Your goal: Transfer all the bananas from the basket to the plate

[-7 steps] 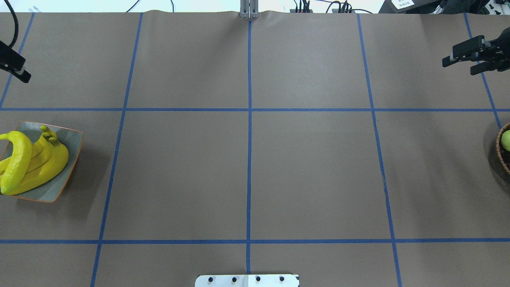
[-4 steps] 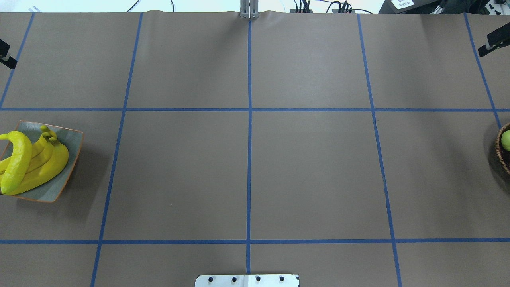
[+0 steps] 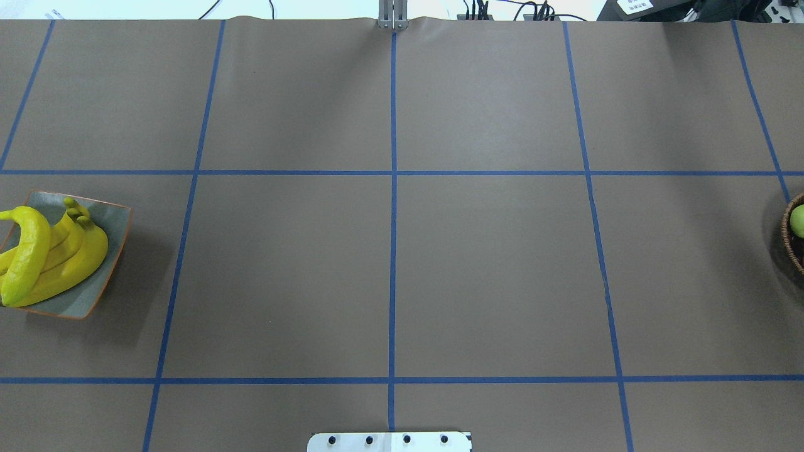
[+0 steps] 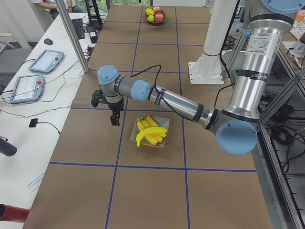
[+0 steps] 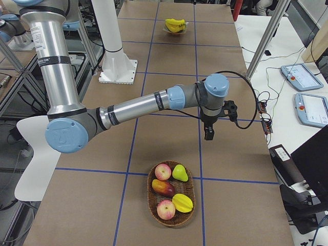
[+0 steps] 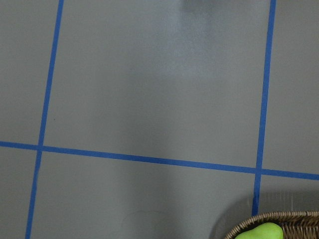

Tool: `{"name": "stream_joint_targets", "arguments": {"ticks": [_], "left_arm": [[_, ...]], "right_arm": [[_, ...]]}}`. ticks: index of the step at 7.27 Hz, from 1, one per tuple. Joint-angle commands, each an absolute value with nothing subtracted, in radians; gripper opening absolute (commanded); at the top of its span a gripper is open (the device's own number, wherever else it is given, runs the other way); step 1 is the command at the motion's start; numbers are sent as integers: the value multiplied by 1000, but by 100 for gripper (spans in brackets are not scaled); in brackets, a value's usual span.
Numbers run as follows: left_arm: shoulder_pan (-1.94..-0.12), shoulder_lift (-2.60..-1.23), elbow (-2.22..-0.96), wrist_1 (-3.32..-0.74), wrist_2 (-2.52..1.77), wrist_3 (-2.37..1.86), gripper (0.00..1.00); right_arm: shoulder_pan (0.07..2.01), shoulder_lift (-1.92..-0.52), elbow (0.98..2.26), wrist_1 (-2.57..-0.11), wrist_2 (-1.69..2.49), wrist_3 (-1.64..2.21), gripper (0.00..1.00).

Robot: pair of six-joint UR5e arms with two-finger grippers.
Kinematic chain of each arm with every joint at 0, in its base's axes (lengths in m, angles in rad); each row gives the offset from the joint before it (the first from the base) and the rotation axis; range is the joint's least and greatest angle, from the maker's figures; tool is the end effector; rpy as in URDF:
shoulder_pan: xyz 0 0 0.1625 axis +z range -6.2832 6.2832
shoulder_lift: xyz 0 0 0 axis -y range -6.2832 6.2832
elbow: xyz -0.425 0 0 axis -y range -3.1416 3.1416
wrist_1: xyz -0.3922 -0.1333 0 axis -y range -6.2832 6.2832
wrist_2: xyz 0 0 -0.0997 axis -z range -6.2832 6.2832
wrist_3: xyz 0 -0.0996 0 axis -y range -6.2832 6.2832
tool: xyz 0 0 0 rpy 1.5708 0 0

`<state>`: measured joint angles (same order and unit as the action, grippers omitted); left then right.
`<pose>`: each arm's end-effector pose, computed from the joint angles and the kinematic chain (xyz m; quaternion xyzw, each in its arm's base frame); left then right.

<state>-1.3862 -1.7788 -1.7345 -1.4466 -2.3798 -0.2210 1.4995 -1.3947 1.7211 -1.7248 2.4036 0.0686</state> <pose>0.0438 -0.5683 0.4781 0.0325 0.4054 0.0320 0.9130 0.0199 -0.5585 0.5041 0.0504 -0.4075 -0.0360 0.9111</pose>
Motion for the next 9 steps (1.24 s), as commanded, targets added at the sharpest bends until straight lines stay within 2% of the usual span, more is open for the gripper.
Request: {"name": "stream_joint_targets", "arguments": {"ticks": [1, 9], "left_arm": [[-1387, -1766, -1721, -1451, -2370, -192, 99], [-1404, -1706, -1744, -1345, -2348, -20, 99]], "right_arm": [[1514, -1411, 1710, -1729, 2402, 0, 100], [1520, -1440, 1690, -1729, 2342, -45, 100]]}}
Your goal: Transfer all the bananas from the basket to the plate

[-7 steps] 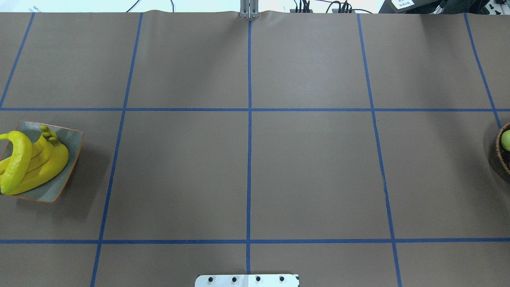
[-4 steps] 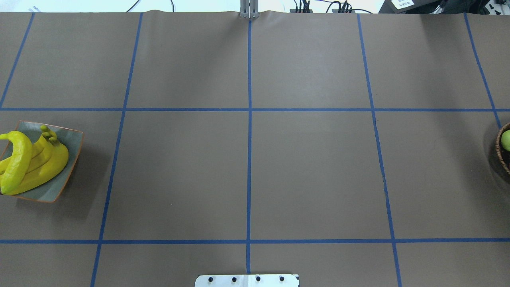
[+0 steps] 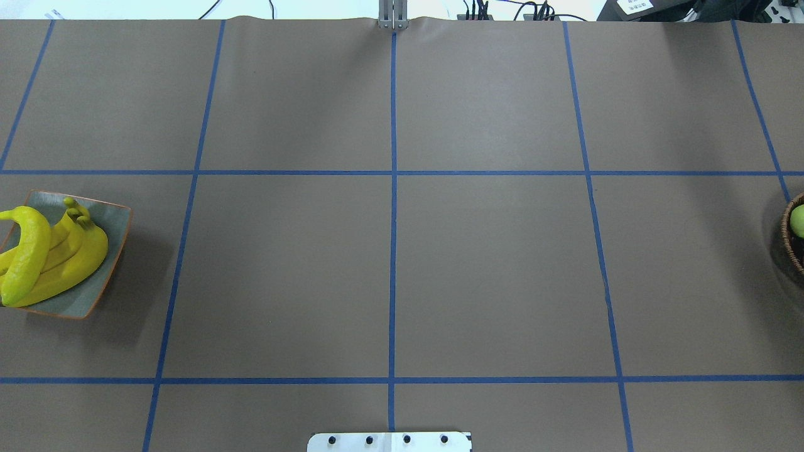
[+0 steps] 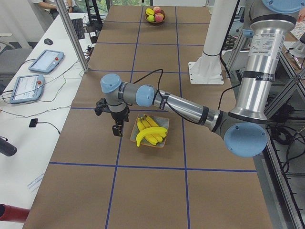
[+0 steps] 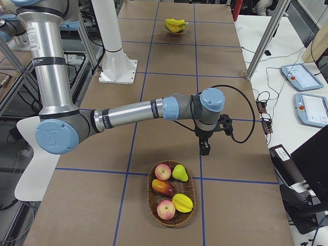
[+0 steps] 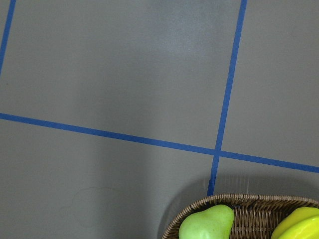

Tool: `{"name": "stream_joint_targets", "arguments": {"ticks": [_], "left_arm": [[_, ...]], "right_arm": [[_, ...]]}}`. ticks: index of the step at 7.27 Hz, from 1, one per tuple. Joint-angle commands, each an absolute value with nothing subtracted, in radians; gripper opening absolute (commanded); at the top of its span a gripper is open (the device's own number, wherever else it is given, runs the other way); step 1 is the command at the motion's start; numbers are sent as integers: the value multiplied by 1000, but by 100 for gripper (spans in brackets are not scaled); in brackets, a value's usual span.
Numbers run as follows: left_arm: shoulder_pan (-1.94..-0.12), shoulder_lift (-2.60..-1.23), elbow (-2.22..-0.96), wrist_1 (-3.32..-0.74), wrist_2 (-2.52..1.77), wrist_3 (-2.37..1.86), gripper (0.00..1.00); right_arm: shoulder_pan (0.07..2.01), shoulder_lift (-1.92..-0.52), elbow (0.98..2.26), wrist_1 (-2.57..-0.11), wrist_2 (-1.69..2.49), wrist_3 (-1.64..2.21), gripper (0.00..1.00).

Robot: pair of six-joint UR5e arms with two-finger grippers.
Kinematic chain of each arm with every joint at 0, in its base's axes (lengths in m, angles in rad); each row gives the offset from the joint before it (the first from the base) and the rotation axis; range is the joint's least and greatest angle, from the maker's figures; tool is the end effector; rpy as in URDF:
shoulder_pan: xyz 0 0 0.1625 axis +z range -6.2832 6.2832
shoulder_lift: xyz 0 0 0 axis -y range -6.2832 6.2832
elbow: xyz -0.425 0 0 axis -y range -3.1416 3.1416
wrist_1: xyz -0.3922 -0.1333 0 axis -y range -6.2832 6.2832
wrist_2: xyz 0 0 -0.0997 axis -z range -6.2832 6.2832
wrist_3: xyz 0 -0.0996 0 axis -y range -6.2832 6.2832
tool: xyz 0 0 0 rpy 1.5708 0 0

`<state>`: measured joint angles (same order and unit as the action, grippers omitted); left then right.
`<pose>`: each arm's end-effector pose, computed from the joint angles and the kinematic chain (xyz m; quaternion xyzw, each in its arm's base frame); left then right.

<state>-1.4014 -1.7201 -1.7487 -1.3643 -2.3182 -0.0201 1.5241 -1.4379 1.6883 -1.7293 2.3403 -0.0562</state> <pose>0.0268 -0.5457 0.5172 0.0214 0.3681 0.0913 0.9251 0.0386 -0.5445 0.5487 0.0444 -0.3747 -0.0648 0.9238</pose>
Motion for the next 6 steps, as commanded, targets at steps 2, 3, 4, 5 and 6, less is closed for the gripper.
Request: {"name": "stream_joint_targets", "arguments": {"ticks": [2, 3, 4, 5, 6], "left_arm": [[-1440, -1665, -1732, -1347, -2355, -20, 99], [-1484, -1632, -1733, -1359, -2365, -18, 99], [-1500, -1609, -1738, -1356, -2403, -20, 99], [-1502, -1592, -1746, -1367, -2405, -20, 99], [-1503, -1585, -1753, -1368, -2407, -17, 99]], "right_arm": [[1513, -1439, 1693, -1729, 2349, -41, 100], [1513, -1439, 1694, -1729, 2350, -41, 100], [1511, -1439, 1695, -1729, 2350, -41, 100], [1512, -1440, 1698, -1730, 2364, -41, 100], [1511, -1440, 1698, -1729, 2365, -41, 100]]}}
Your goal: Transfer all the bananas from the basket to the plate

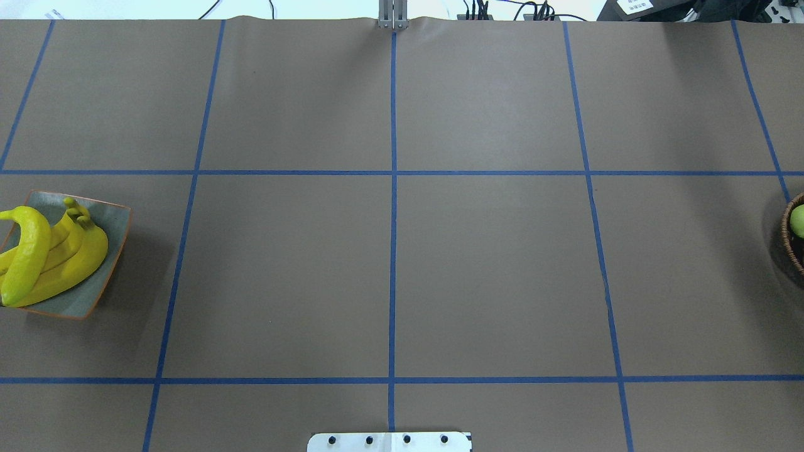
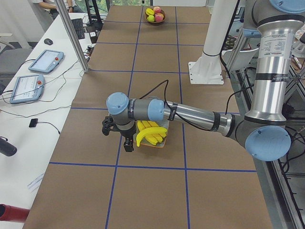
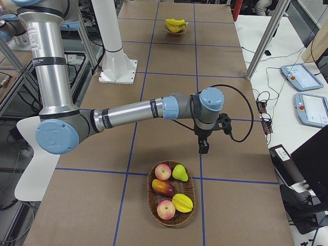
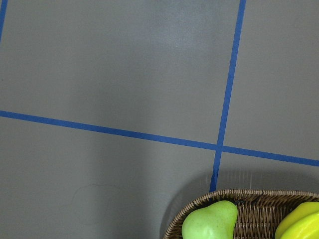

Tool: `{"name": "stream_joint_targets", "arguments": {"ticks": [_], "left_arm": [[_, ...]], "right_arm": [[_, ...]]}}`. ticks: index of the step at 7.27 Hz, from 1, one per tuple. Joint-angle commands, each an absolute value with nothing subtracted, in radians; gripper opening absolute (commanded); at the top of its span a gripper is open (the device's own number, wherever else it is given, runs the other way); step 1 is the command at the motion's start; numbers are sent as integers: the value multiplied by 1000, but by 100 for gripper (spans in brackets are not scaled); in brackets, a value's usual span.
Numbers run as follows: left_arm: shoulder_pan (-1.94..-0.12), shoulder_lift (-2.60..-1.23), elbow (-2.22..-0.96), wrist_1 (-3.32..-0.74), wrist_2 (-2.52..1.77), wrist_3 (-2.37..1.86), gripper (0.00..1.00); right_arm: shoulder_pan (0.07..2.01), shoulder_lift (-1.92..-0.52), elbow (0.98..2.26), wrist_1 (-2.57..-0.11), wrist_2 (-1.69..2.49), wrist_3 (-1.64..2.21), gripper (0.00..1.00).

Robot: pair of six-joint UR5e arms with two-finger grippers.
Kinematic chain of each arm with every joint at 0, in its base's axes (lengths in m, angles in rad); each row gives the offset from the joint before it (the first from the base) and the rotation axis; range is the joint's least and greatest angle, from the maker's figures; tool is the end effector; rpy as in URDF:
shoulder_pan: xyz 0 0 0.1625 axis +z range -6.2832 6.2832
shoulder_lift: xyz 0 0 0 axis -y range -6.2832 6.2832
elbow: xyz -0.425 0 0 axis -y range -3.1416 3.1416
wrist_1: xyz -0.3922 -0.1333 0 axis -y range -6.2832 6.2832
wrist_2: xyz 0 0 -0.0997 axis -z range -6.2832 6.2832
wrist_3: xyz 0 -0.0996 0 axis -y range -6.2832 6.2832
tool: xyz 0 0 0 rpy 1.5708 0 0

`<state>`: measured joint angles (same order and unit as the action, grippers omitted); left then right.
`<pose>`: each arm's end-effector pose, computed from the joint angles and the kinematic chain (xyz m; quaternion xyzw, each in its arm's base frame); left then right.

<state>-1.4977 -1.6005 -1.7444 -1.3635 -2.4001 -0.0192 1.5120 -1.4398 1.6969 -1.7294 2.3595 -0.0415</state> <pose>-0.0235 -0.4992 0.5758 -0.0204 0.4024 0.0239 0.9149 0.0307 -0.5437 0.5442 0.0421 -0.3841 -0.0651 0.9200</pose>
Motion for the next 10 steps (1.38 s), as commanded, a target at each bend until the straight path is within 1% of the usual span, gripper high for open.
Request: {"name": "stream_joint_targets", "arguments": {"ticks": [1, 5, 6, 8, 9, 10], "left_arm": [[-1503, -1585, -1752, -1370, -2407, -12, 99], [-1502, -1586, -1750, -1368, -2410, -18, 99], [-1499, -1592, -1727, -1368, -2408, -17, 99], [-1506, -1600, -1733, -1371, -2413, -15, 99], [-1511, -1583, -1791, -1365, -2404, -18, 99], [-1519, -1533, -1822, -1370, -2408, -17, 99]], "right_arm": [[1511, -1440, 1701, -1729, 2368, -41, 100], [1503, -1442, 1698, -1727, 2367, -43, 100], [1503, -1448, 1698, -1727, 2370, -43, 100], [1505, -1470, 1703, -1720, 2375, -46, 100], [1511, -1470, 1713, -1720, 2375, -46, 100], [1511, -1480, 1735, -1718, 2385, -43, 100]]}}
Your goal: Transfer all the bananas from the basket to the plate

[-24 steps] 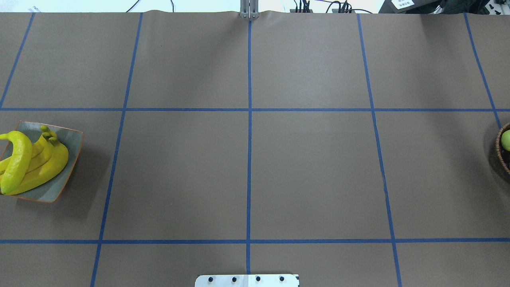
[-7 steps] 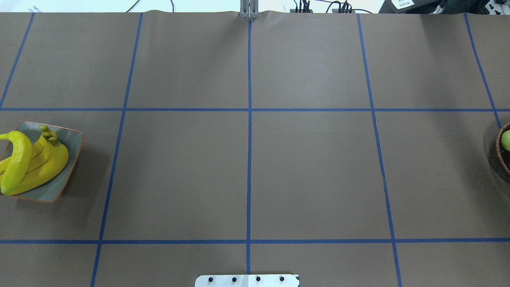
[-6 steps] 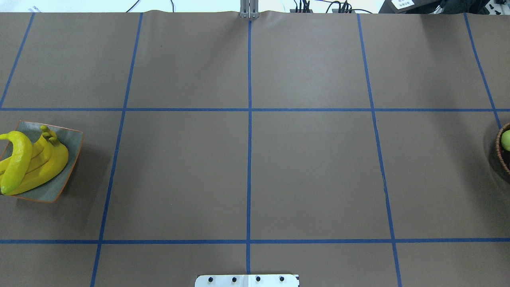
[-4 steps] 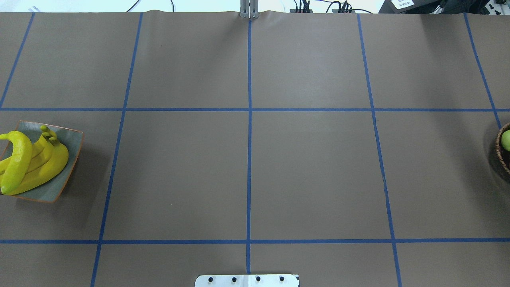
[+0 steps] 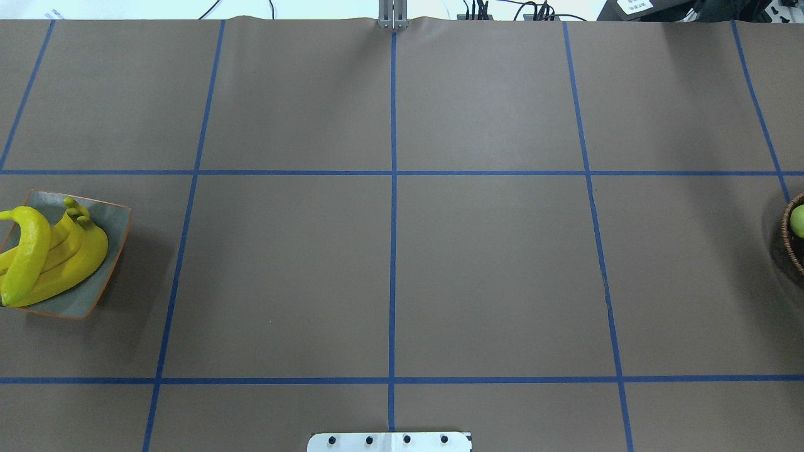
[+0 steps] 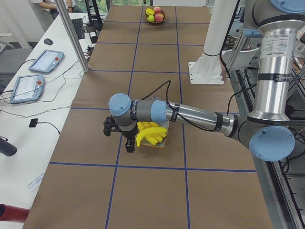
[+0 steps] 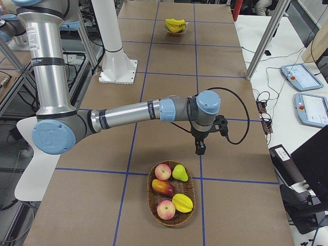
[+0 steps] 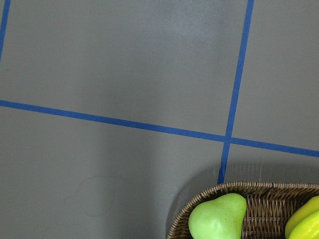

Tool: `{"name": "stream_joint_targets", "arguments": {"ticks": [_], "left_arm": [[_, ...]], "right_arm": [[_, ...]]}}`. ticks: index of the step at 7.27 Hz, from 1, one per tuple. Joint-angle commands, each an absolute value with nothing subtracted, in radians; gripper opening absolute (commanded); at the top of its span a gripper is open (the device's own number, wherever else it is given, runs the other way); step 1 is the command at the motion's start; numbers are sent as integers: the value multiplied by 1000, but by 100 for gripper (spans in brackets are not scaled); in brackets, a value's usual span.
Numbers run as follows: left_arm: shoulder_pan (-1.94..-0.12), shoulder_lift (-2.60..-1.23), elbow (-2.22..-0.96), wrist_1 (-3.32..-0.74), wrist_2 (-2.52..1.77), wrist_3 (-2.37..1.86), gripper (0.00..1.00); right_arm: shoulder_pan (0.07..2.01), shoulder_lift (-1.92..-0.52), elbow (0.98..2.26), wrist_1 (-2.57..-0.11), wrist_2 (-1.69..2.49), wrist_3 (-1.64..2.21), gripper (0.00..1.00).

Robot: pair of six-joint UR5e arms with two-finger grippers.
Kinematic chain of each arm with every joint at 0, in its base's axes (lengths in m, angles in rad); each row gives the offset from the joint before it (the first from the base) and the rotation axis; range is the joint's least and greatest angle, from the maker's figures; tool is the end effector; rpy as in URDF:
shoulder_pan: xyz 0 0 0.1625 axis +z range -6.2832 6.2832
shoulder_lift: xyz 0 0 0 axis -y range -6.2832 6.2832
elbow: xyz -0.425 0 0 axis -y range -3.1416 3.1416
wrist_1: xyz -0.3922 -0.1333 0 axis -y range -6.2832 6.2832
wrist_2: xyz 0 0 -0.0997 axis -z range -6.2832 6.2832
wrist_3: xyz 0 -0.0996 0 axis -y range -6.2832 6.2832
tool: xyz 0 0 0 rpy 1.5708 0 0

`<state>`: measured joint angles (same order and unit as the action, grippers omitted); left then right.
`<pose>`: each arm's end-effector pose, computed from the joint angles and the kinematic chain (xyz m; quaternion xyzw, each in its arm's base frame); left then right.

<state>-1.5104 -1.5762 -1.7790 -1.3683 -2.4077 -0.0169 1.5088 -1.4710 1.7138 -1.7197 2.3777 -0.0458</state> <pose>-0.0299 -0.4887 0.5699 -0.0106 0.4062 0.0221 0.9134 0.0285 -0.5315 0.5503 0.0400 -0.3925 -0.0679 0.9164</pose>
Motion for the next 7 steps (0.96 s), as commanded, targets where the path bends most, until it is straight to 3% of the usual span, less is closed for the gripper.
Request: {"name": "stream_joint_targets", "arguments": {"ticks": [1, 4, 7], "left_arm": [[-1519, -1520, -1851, -1368, -2408, -17, 99], [-1517, -1522, -1873, -1367, -2411, -18, 99], [-1516, -1529, -1859, -1373, -2411, -14, 99]], "right_arm": [[1511, -1521, 1770, -1715, 2376, -44, 100], [1511, -1590, 1867, -1715, 2379, -48, 100], [1513, -1608, 1864, -1713, 2373, -60, 100]]}}
